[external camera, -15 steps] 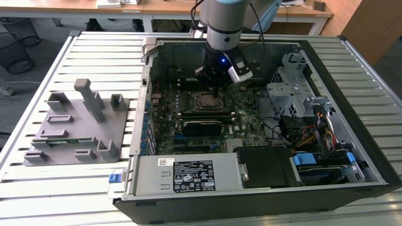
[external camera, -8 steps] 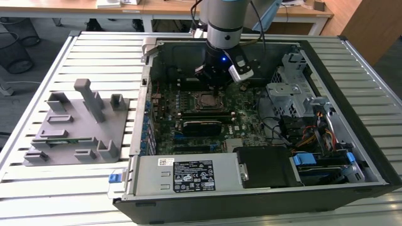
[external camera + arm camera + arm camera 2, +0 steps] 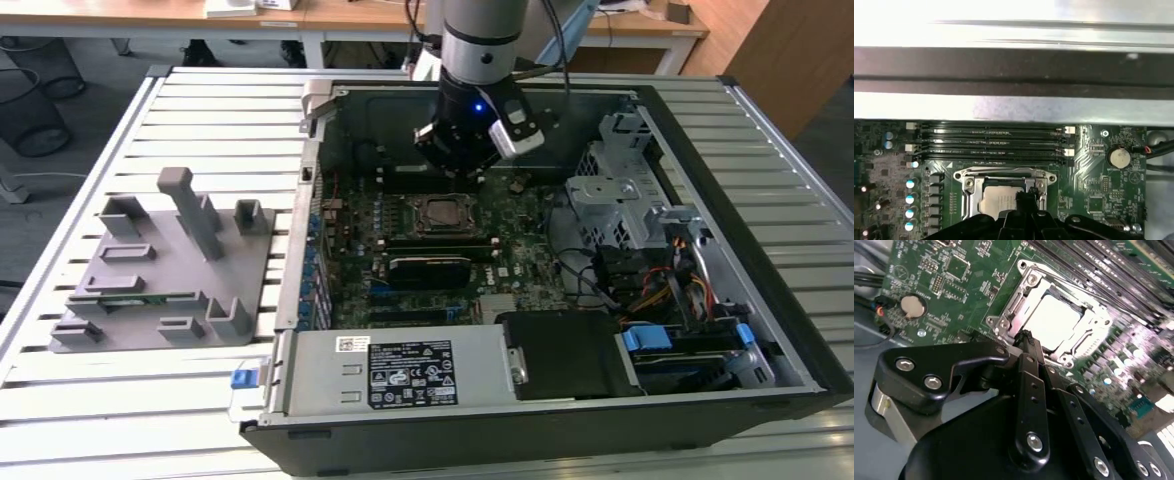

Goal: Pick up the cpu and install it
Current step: 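Install the second cpu locking lever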

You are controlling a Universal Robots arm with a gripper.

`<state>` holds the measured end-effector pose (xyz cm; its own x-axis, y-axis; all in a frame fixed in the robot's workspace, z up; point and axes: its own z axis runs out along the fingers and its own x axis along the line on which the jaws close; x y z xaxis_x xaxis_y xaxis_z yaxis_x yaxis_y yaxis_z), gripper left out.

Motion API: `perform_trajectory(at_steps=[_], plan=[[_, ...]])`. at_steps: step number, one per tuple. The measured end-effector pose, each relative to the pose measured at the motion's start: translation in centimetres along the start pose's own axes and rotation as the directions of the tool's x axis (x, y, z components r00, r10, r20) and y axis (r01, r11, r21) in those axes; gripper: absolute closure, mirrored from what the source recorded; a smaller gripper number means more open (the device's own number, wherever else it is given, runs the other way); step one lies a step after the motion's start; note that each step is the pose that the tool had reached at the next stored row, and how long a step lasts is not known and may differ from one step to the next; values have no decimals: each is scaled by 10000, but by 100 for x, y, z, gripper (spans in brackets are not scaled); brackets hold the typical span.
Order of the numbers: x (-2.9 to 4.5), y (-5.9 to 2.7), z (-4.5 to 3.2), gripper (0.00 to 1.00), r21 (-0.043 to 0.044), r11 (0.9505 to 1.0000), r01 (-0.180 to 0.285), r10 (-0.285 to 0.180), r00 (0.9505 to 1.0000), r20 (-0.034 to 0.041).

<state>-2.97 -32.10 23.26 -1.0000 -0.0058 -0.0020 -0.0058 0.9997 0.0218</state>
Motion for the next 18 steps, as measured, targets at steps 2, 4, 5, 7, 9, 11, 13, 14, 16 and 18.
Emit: perform_trajectory(at_steps=[2,4,5,7,9,11,13,14,16,18], plan=[[-1,-3,-37,89,2,10000,0,0,10000,-5],[-1,-25,-46,89,2,10000,1,-1,10000,-9],[0,-43,-47,89,3,10000,1,0,10000,-11],[0,-110,-48,89,3,10000,0,0,10000,-11],[1,-190,-50,89,3,10000,0,0,10000,-11],[1,-269,-51,89,3,10000,0,0,10000,-11],[2,-347,-53,89,3,10000,0,0,10000,-11],[2,-384,-54,89,4,10000,0,0,10000,-12],[2,-443,-54,89,2,10000,0,0,10000,-10],[3,-473,-54,89,3,10000,0,0,10000,-11]])
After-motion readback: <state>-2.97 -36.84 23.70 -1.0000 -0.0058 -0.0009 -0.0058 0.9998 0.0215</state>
